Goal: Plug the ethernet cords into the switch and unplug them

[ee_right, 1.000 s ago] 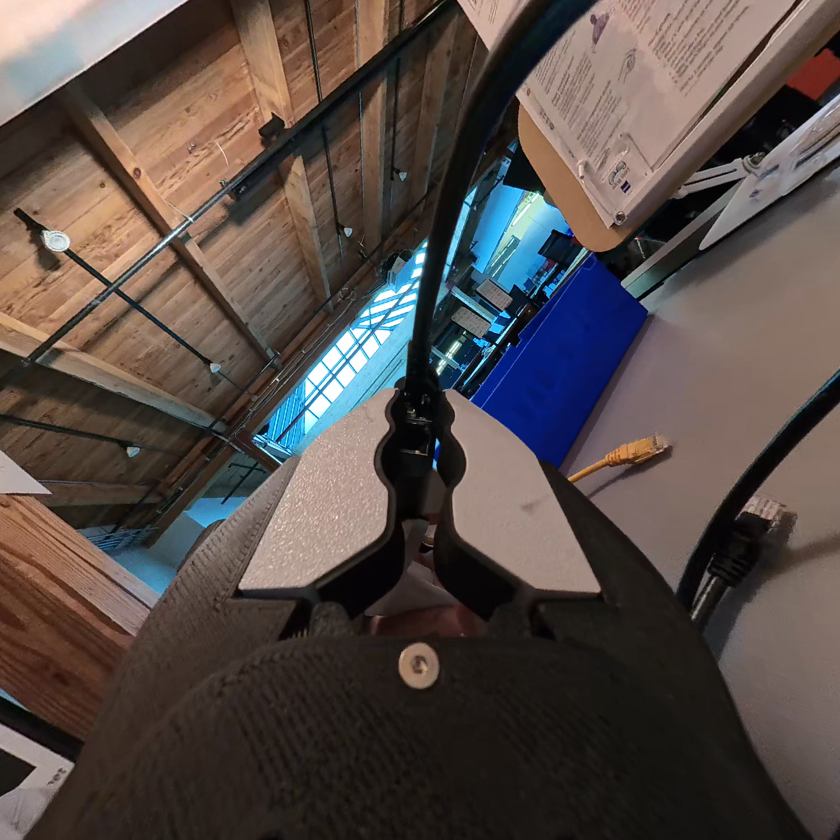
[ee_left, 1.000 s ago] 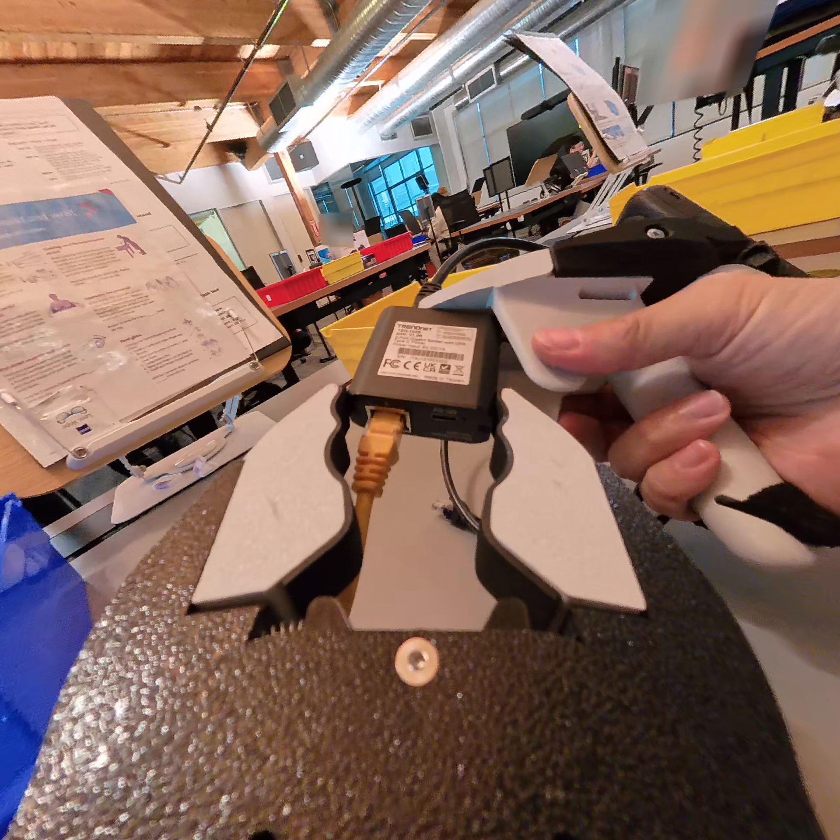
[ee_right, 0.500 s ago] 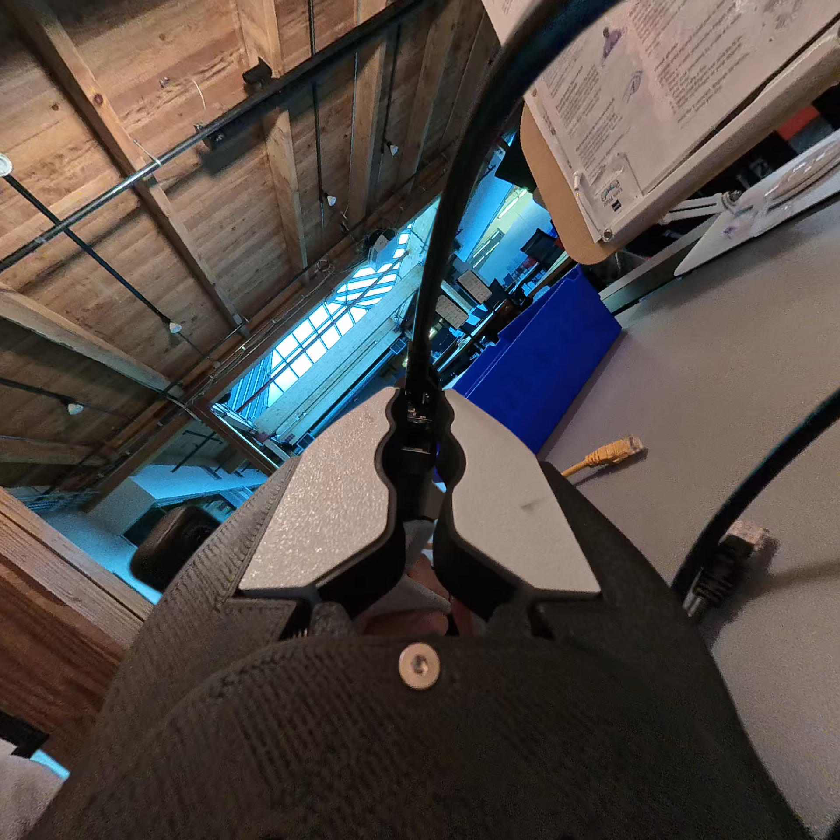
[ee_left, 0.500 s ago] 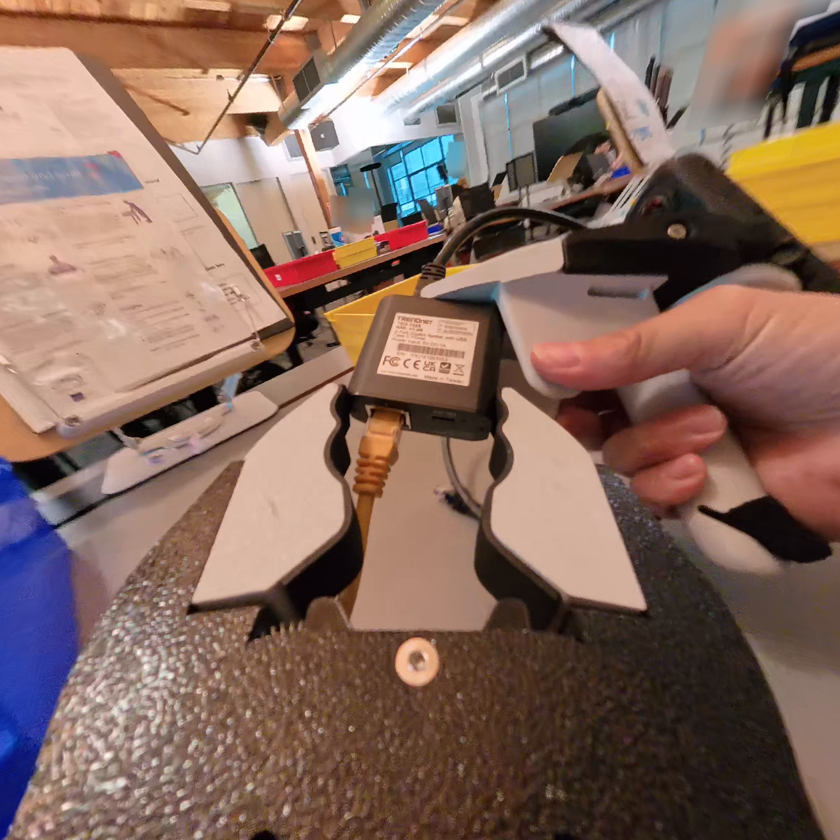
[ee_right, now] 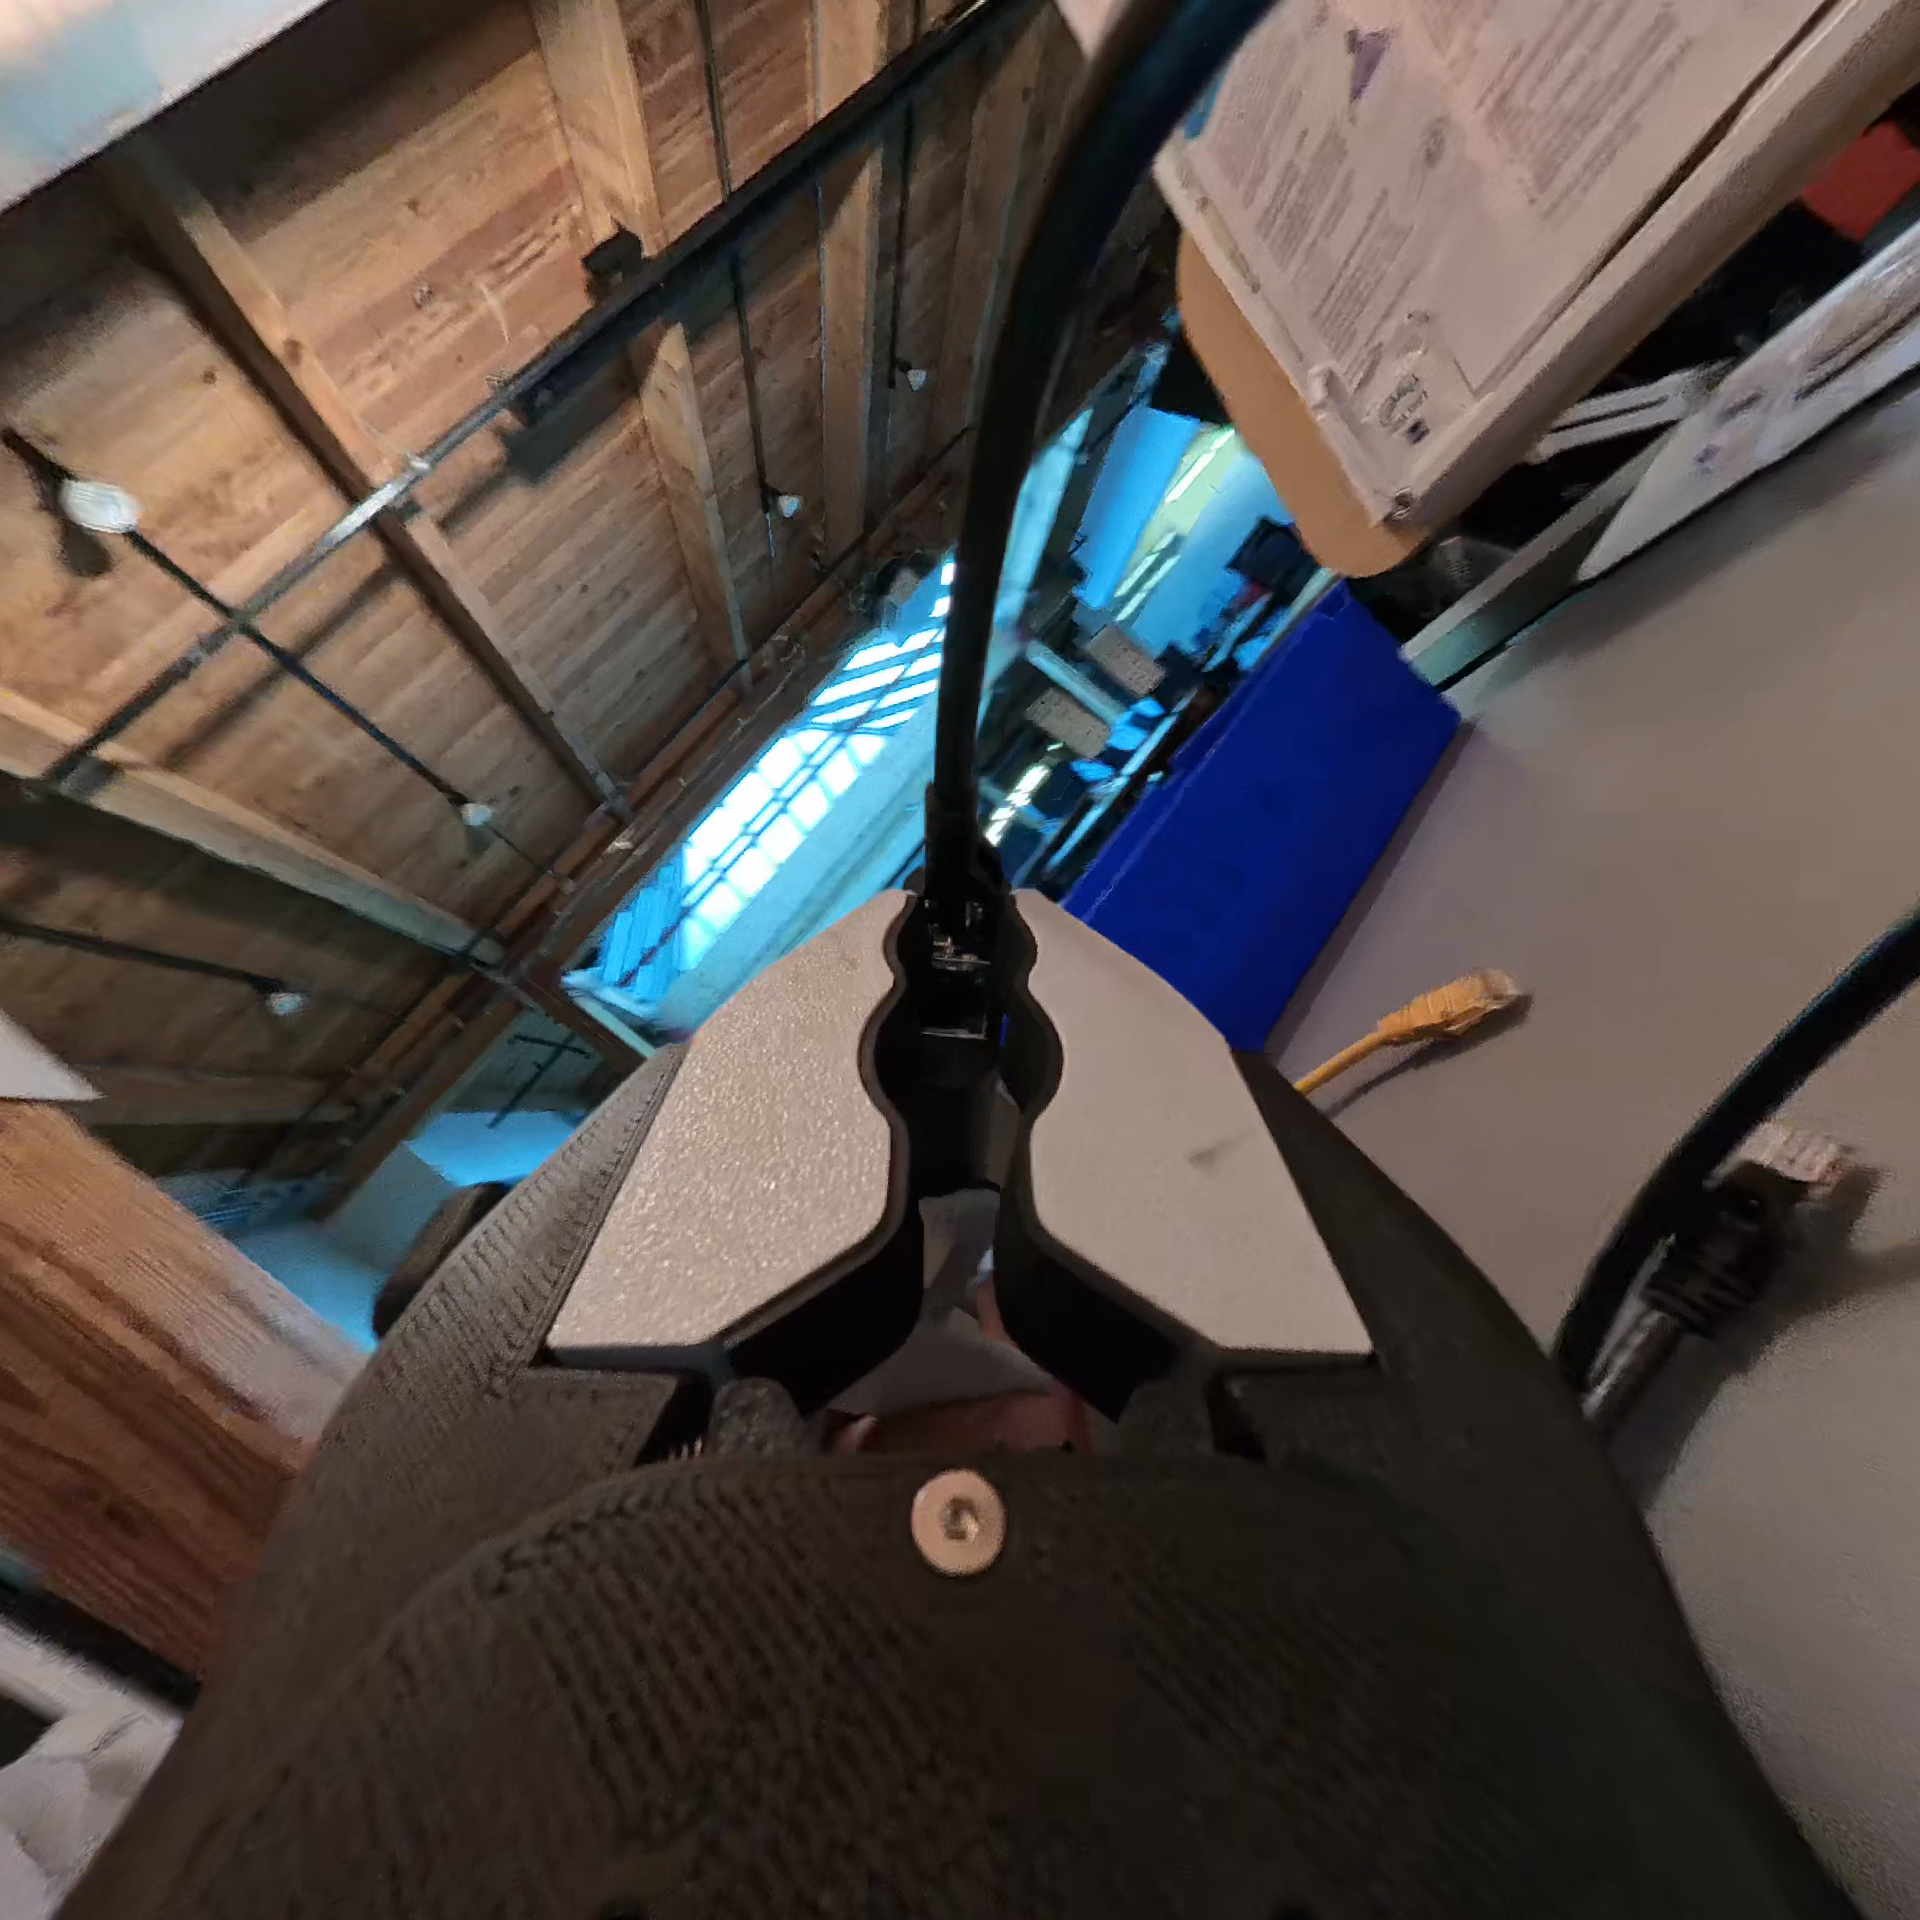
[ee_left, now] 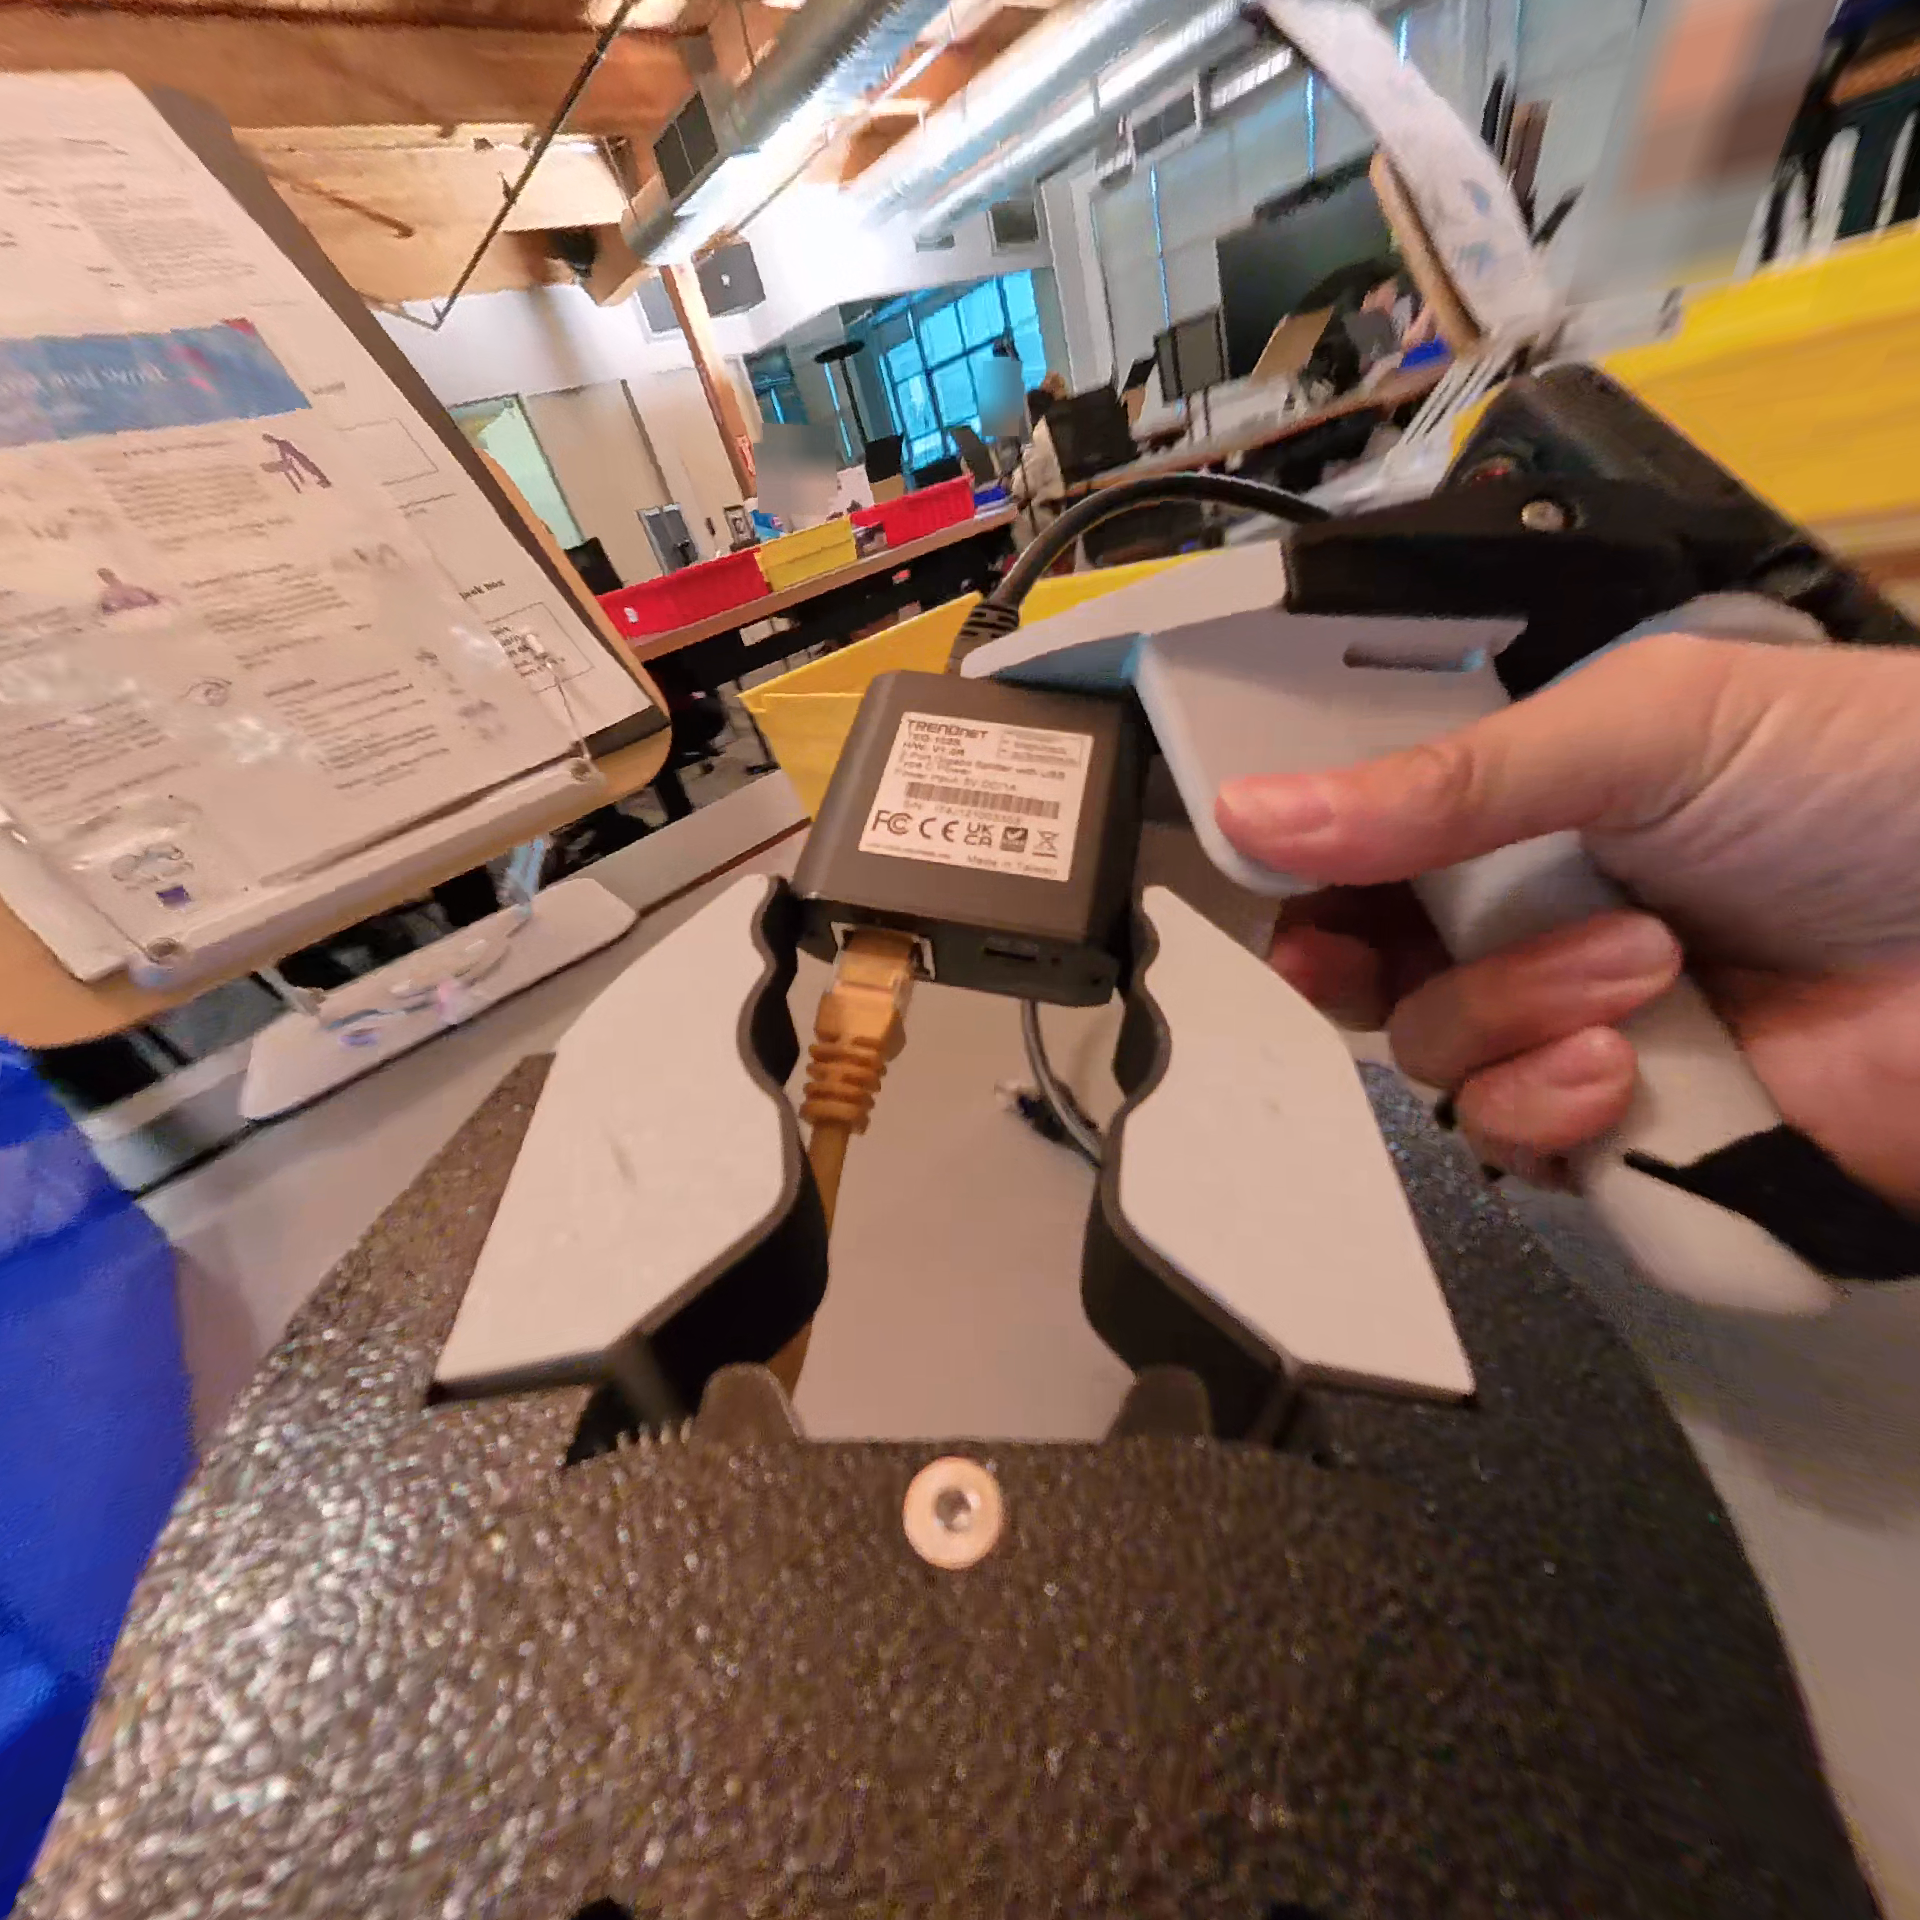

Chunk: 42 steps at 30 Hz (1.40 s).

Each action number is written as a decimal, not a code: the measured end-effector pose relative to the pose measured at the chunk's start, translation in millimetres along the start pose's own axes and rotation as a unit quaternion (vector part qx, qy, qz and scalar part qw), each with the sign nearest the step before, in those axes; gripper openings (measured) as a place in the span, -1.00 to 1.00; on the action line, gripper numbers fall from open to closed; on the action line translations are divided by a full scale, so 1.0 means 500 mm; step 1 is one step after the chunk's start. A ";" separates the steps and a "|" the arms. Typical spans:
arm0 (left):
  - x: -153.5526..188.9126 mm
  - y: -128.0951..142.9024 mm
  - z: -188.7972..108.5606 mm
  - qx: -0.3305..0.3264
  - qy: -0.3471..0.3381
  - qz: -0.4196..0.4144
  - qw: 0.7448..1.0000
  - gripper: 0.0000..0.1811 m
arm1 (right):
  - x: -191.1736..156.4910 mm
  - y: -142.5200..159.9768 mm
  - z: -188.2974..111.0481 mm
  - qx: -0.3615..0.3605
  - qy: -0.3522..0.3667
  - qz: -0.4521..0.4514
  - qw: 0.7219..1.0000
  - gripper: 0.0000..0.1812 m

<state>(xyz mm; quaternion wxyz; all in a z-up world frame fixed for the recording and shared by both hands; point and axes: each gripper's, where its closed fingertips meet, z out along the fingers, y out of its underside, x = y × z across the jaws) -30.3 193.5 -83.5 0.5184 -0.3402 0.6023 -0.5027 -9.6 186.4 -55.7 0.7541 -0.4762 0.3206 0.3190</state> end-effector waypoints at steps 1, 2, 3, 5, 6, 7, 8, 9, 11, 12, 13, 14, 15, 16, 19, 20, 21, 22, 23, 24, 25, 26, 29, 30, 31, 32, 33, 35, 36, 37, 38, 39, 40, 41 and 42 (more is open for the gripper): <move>-0.003 -0.003 -0.004 0.003 -0.003 0.019 1.000 -0.34 | -0.005 0.003 0.001 -0.018 -0.017 0.018 1.000 -0.85; -0.005 -0.004 -0.007 0.004 0.001 0.026 1.000 -0.34 | -0.004 0.005 0.002 -0.038 -0.014 0.026 0.999 -0.86; -0.006 -0.004 -0.008 0.002 0.010 0.024 1.000 -0.34 | -0.005 0.005 0.002 -0.046 -0.007 0.018 0.999 -0.86; -0.005 -0.010 -0.009 0.005 0.018 0.020 1.000 -0.34 | -0.009 0.001 0.002 -0.045 0.002 0.005 0.999 -0.86; -0.005 -0.011 -0.008 0.003 0.020 0.020 1.000 -0.34 | -0.008 0.000 0.001 -0.043 0.008 0.005 0.999 -0.85; -0.004 -0.011 -0.007 0.002 0.022 0.016 1.000 -0.34 | -0.007 0.000 0.001 -0.041 0.010 0.005 0.999 -0.85; -0.004 -0.010 -0.008 0.002 0.024 0.012 1.000 -0.34 | -0.007 0.001 0.001 -0.040 0.009 0.008 0.999 -0.85; -0.006 -0.008 -0.008 0.002 0.023 0.010 1.000 -0.34 | -0.004 0.003 0.000 -0.040 0.011 0.017 0.999 -0.85; -0.011 -0.005 -0.008 0.000 0.019 0.001 1.000 -0.34 | -0.004 0.007 0.000 -0.042 0.004 0.031 0.999 -0.85; -0.013 -0.006 -0.009 0.002 0.019 -0.004 1.000 -0.34 | -0.003 0.007 0.000 -0.039 0.002 0.035 0.999 -0.87; -0.013 -0.005 -0.009 0.001 0.020 -0.005 1.000 -0.34 | 0.000 0.008 0.000 -0.036 0.006 0.037 0.999 -0.87; -0.014 -0.005 -0.008 -0.001 0.018 -0.002 1.000 -0.34 | -0.001 0.007 0.001 -0.033 0.006 0.037 0.999 -0.87; -0.015 -0.005 -0.009 0.001 0.016 -0.001 1.000 -0.34 | -0.001 0.007 0.002 -0.030 0.004 0.039 0.999 -0.87; -0.016 -0.005 -0.009 0.002 0.017 -0.005 1.000 -0.34 | -0.001 0.008 0.003 -0.030 0.005 0.042 0.999 -0.87; -0.015 -0.005 -0.009 0.002 0.018 -0.001 1.000 -0.34 | -0.001 0.004 0.006 -0.019 0.009 0.042 0.999 -0.85; -0.011 -0.005 -0.009 0.001 0.021 0.000 1.000 -0.34 | 0.000 0.001 0.006 -0.013 0.011 0.042 0.999 -0.84; -0.009 -0.005 -0.008 0.001 0.021 0.001 1.000 -0.34 | 0.001 0.002 0.007 -0.012 0.013 0.042 0.999 -0.84; -0.008 -0.004 -0.007 0.000 0.018 0.003 1.000 -0.34 | 0.003 0.003 0.007 -0.013 0.015 0.040 0.999 -0.85; -0.008 -0.003 -0.006 -0.001 0.017 0.004 1.000 -0.34 | 0.004 0.003 0.007 -0.013 0.018 0.037 0.999 -0.85; -0.007 -0.003 -0.006 -0.003 0.017 0.004 1.000 -0.34 | 0.005 0.003 0.007 -0.013 0.019 0.037 0.999 -0.85; -0.007 -0.002 -0.006 -0.004 0.016 0.005 1.000 -0.34 | 0.005 0.003 0.007 -0.012 0.021 0.039 0.999 -0.85; -0.007 -0.001 -0.005 -0.005 0.015 0.007 1.000 -0.34 | 0.007 0.003 0.007 -0.011 0.023 0.043 0.999 -0.85; -0.008 0.000 -0.005 -0.006 0.013 0.005 1.000 -0.34 | 0.008 0.003 0.007 -0.013 0.027 0.046 0.999 -0.85; -0.008 0.000 -0.005 -0.006 0.012 0.005 1.000 -0.34 | 0.008 0.003 0.007 -0.014 0.028 0.040 0.999 -0.85; -0.008 -0.001 -0.005 -0.004 0.013 0.001 1.000 -0.34 | 0.005 0.003 0.008 -0.015 0.026 0.034 0.999 -0.85; -0.007 -0.003 -0.005 -0.001 0.014 -0.005 1.000 -0.34 | 0.004 0.002 0.008 -0.017 0.024 0.033 0.999 -0.85; -0.007 -0.003 -0.005 0.000 0.015 -0.009 1.000 -0.34 | 0.005 0.003 0.007 -0.021 0.026 0.031 0.999 -0.85; -0.007 0.000 -0.005 0.002 0.019 -0.016 1.000 -0.34 | 0.004 0.006 0.005 -0.032 0.026 0.005 0.999 -0.84; -0.006 0.000 -0.005 0.004 0.023 -0.023 0.999 -0.34 | 0.005 0.007 0.004 -0.034 0.028 -0.010 0.999 -0.85; -0.005 0.001 -0.004 0.005 0.025 -0.026 0.999 -0.34 | 0.005 0.007 0.003 -0.035 0.022 -0.015 0.999 -0.84; -0.004 0.001 -0.004 0.004 0.021 -0.018 1.000 -0.34 | 0.006 0.007 0.002 -0.031 0.016 -0.014 0.999 -0.84; -0.003 0.003 -0.002 -0.002 0.017 -0.007 1.000 -0.34 | 0.009 0.006 0.000 -0.023 0.017 -0.016 0.999 -0.84; -0.003 0.004 -0.001 -0.005 0.014 0.000 1.000 -0.34 | 0.008 0.004 -0.001 -0.016 0.013 -0.021 1.000 -0.85; -0.003 0.002 -0.001 -0.002 0.009 0.005 1.000 -0.34 | 0.006 0.004 0.000 -0.014 0.012 -0.030 0.999 -0.84; -0.004 0.002 -0.001 -0.003 0.004 0.010 1.000 -0.34 | 0.003 0.003 0.002 -0.014 0.012 -0.039 0.999 -0.85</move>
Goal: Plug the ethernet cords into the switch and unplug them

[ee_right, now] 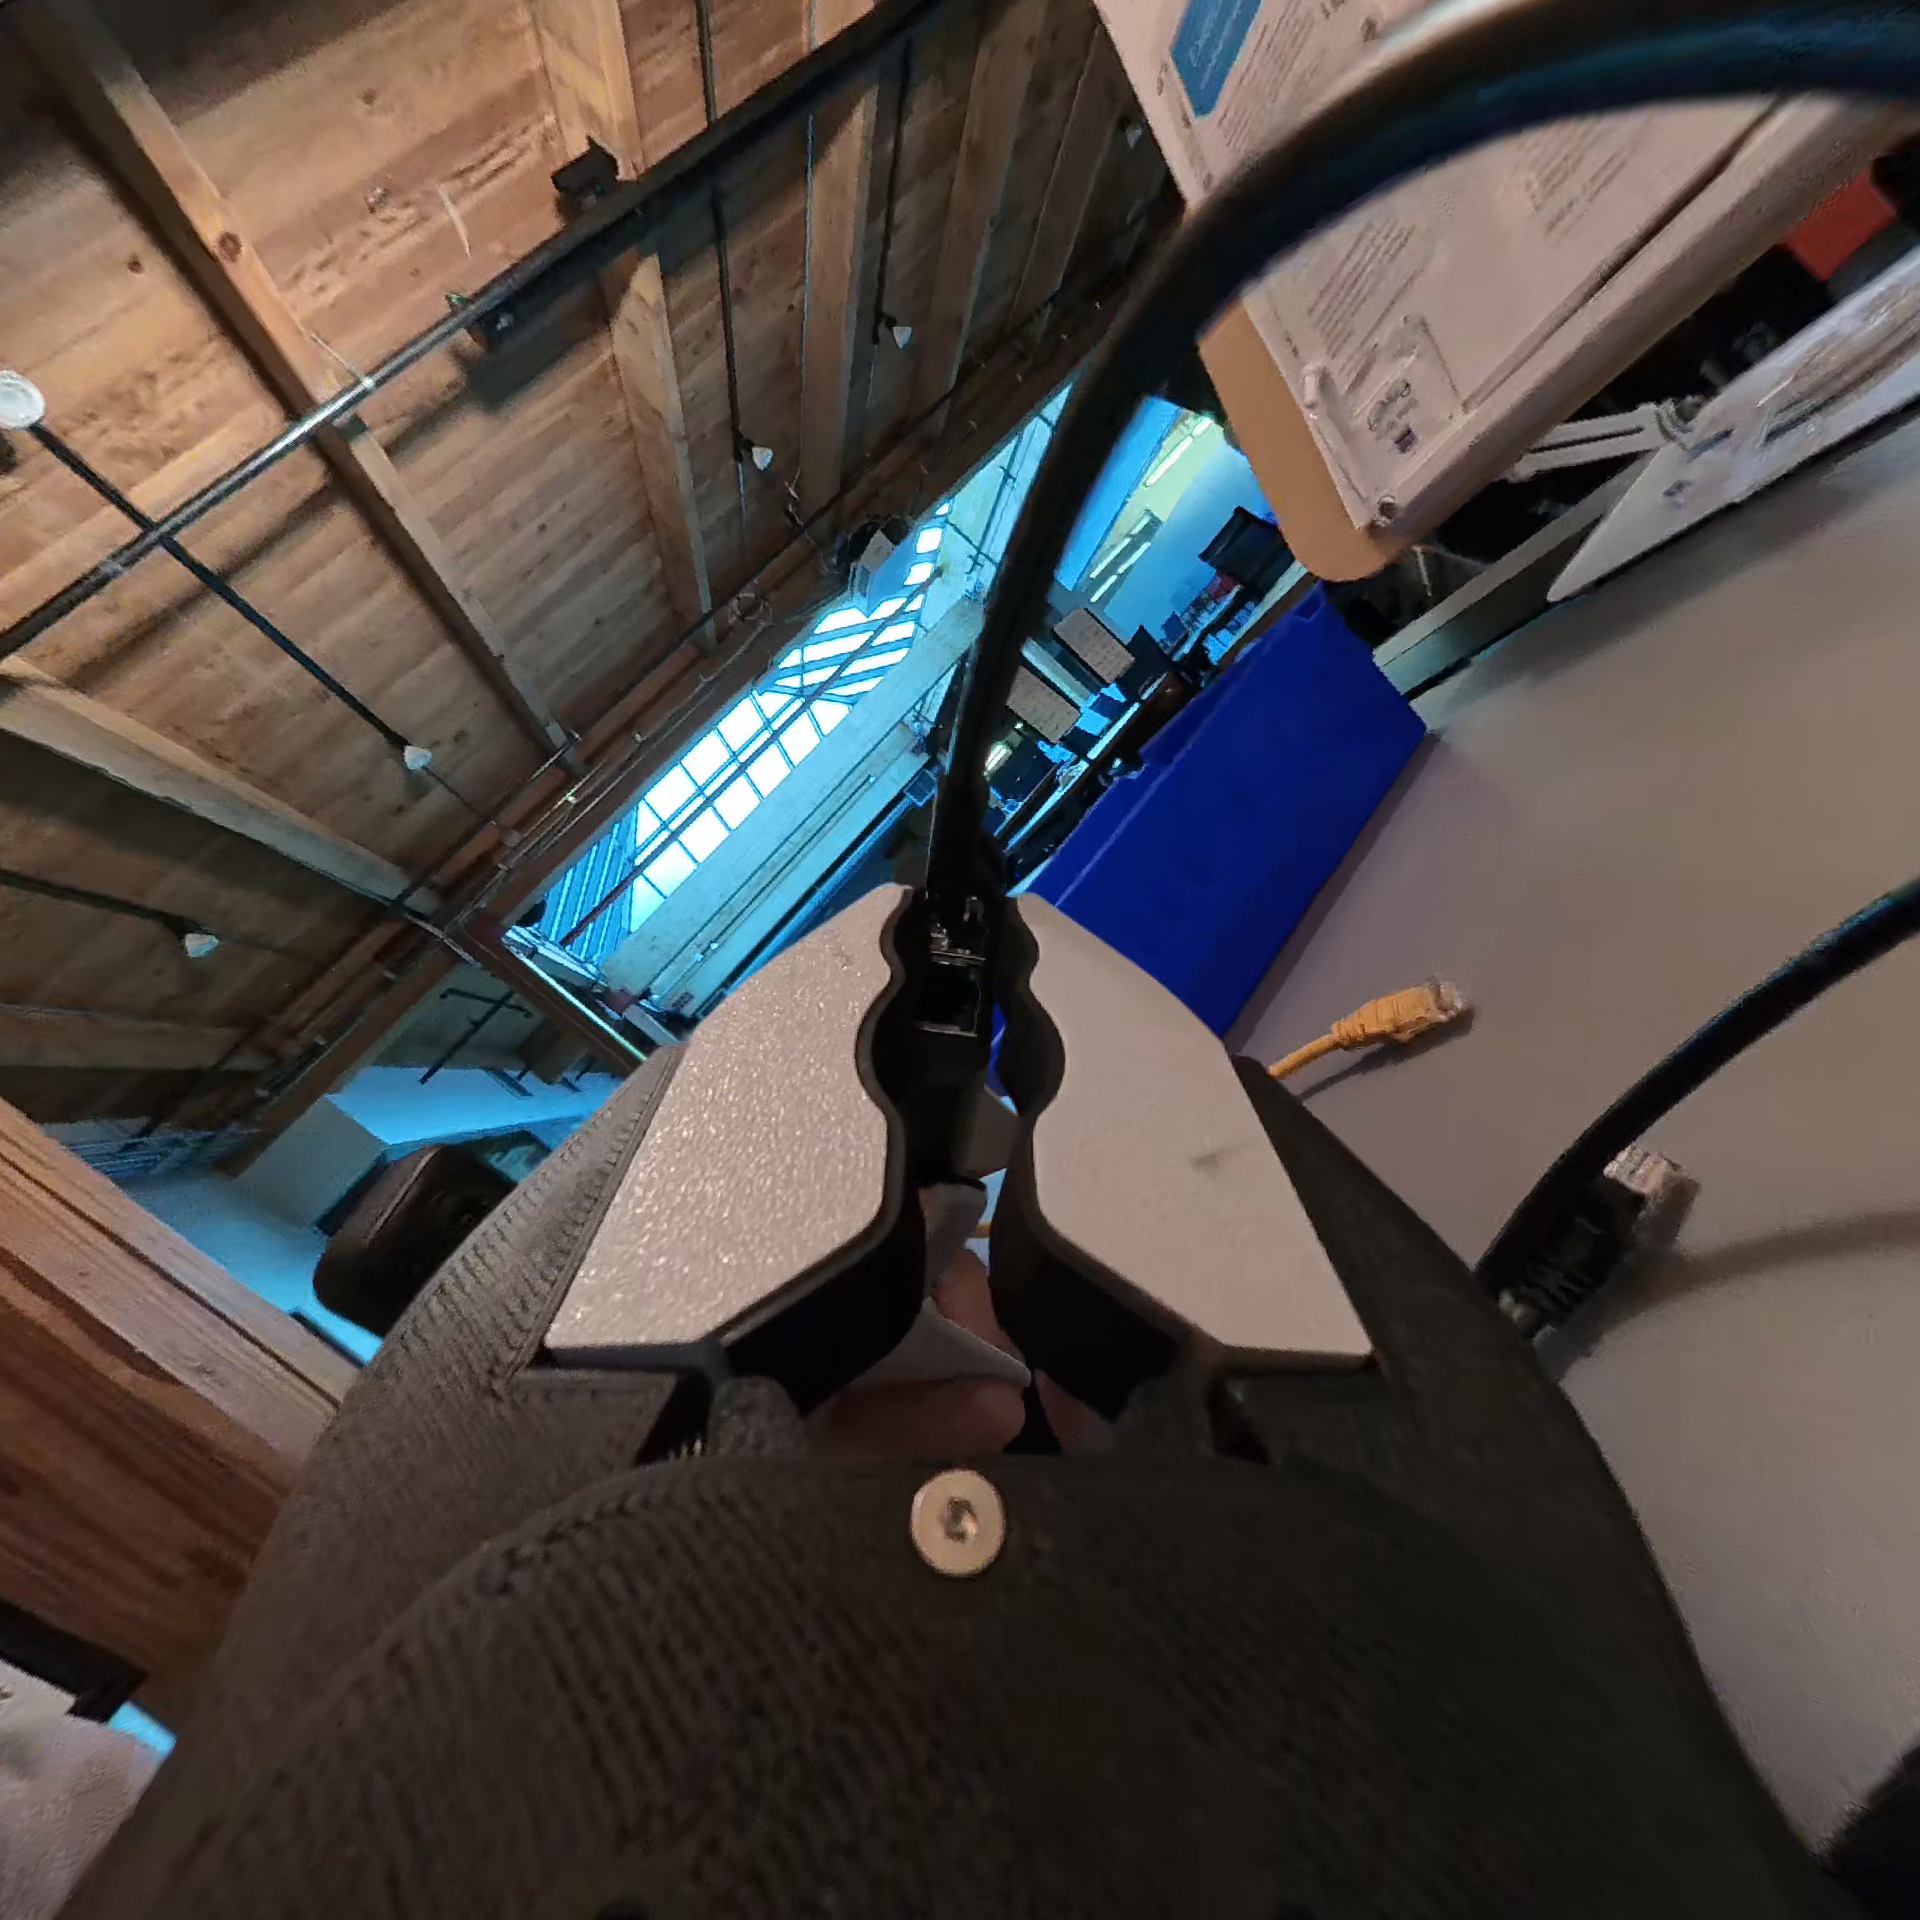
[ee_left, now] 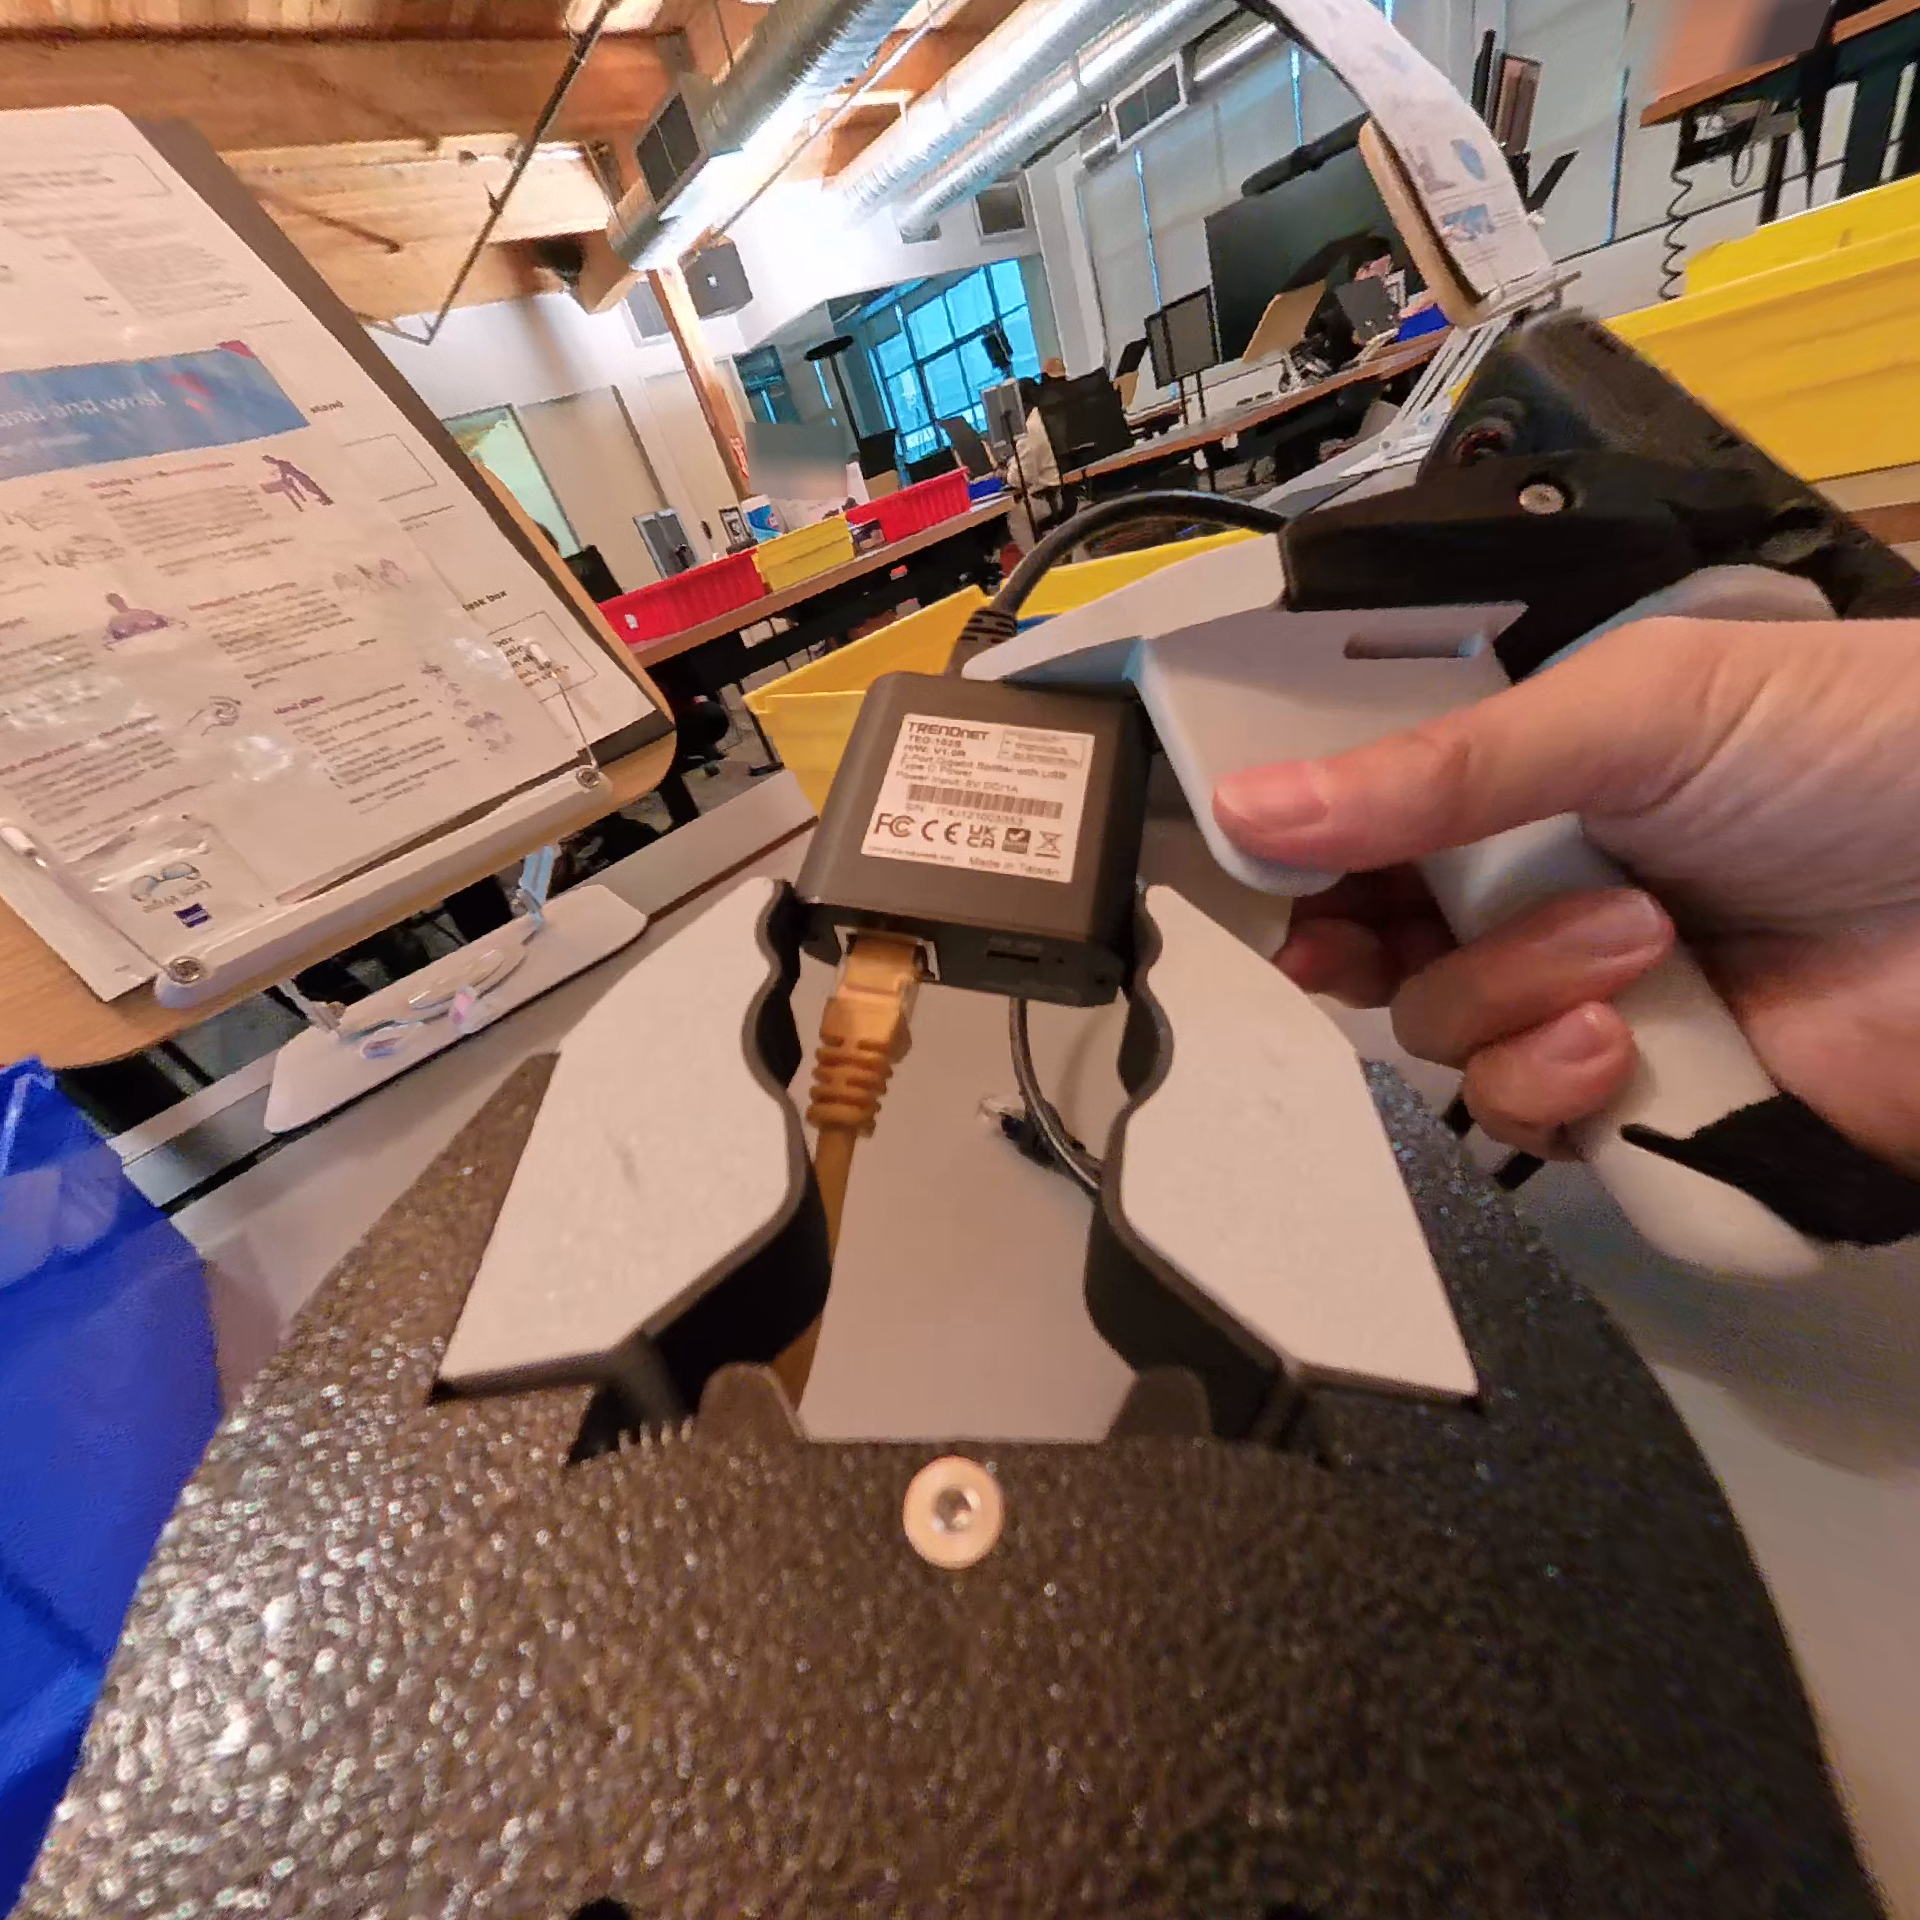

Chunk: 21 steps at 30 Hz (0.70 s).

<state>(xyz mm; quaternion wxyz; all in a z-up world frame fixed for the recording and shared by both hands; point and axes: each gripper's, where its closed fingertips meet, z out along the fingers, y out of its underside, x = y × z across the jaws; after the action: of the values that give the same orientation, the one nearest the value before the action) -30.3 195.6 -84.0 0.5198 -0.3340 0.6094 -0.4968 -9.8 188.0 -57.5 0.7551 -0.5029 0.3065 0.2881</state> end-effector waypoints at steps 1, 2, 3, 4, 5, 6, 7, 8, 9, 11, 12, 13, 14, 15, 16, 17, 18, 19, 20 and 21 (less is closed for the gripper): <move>-0.002 0.000 0.000 0.000 -0.006 0.004 1.000 -0.34 | -0.005 -0.001 0.003 -0.004 -0.005 -0.005 1.000 -0.85; -0.005 0.000 0.000 -0.002 -0.013 0.013 1.000 -0.34 | -0.008 -0.001 0.005 -0.007 -0.002 -0.013 1.000 -0.86; -0.008 0.001 -0.001 -0.004 -0.019 0.021 1.000 -0.34 | -0.011 0.000 0.008 -0.017 -0.004 -0.025 1.000 -0.86; -0.009 0.002 -0.001 -0.004 -0.021 0.021 1.000 -0.34 | -0.010 0.001 0.009 -0.026 0.002 -0.037 0.999 -0.86; -0.009 0.004 0.000 -0.008 -0.020 0.014 1.000 -0.34 | -0.010 -0.001 0.010 -0.023 0.007 -0.047 0.999 -0.86; -0.010 0.005 0.001 -0.009 -0.022 0.010 1.000 -0.34 | -0.011 -0.001 0.011 -0.026 0.006 -0.050 0.998 -0.86; -0.010 0.005 0.001 -0.009 -0.028 0.013 0.999 -0.34 | -0.011 -0.001 0.011 -0.023 0.007 -0.052 0.998 -0.85; -0.011 0.006 0.002 -0.014 -0.035 0.024 0.999 -0.34 | -0.011 -0.002 0.011 -0.020 0.004 -0.051 0.998 -0.86; -0.011 0.005 0.003 -0.015 -0.035 0.025 0.999 -0.34 | -0.009 -0.004 0.010 -0.016 0.004 -0.045 0.999 -0.86; -0.003 0.003 0.006 -0.004 -0.009 -0.041 0.999 -0.34 | -0.005 -0.005 0.008 -0.012 0.012 -0.054 0.998 -0.86; -0.001 0.006 0.007 -0.003 -0.007 -0.059 0.998 -0.34 | -0.007 -0.005 0.009 -0.009 0.013 -0.060 0.998 -0.86; -0.001 0.007 0.008 -0.002 -0.011 -0.059 0.998 -0.34 | -0.008 -0.005 0.009 -0.008 0.010 -0.057 0.998 -0.86; -0.001 0.007 0.008 -0.003 -0.011 -0.054 0.998 -0.34 | -0.008 -0.006 0.008 -0.003 0.011 -0.053 0.999 -0.86; -0.002 0.007 0.008 -0.008 -0.012 -0.045 0.999 -0.34 | -0.009 -0.006 0.009 -0.003 0.009 -0.051 0.999 -0.86; -0.004 0.007 0.007 -0.012 -0.021 -0.027 0.999 -0.34 | -0.011 -0.006 0.010 -0.002 0.005 -0.053 0.999 -0.87; -0.006 0.007 0.007 -0.015 -0.025 -0.023 0.999 -0.34 | -0.010 -0.007 0.011 -0.002 0.008 -0.053 0.999 -0.87; -0.004 0.007 0.008 -0.016 -0.019 -0.042 0.999 -0.34 | -0.009 -0.009 0.011 0.003 0.008 -0.051 0.999 -0.87; -0.003 0.007 0.009 -0.015 -0.018 -0.054 0.998 -0.34 | -0.009 -0.009 0.013 0.002 0.006 -0.046 0.999 -0.87; -0.005 0.007 0.010 -0.018 -0.026 -0.044 0.999 -0.34 | -0.008 -0.009 0.013 0.004 0.007 -0.046 0.999 -0.87; -0.006 0.009 0.009 -0.026 -0.035 -0.024 0.999 -0.34 | -0.008 -0.009 0.013 0.005 0.003 -0.045 0.999 -0.87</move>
<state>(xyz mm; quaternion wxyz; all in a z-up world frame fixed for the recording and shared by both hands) -24.4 198.7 -87.3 0.5197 -0.3789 0.5957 -0.4811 -8.0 192.2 -49.8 0.7691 -0.5130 0.2872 0.2507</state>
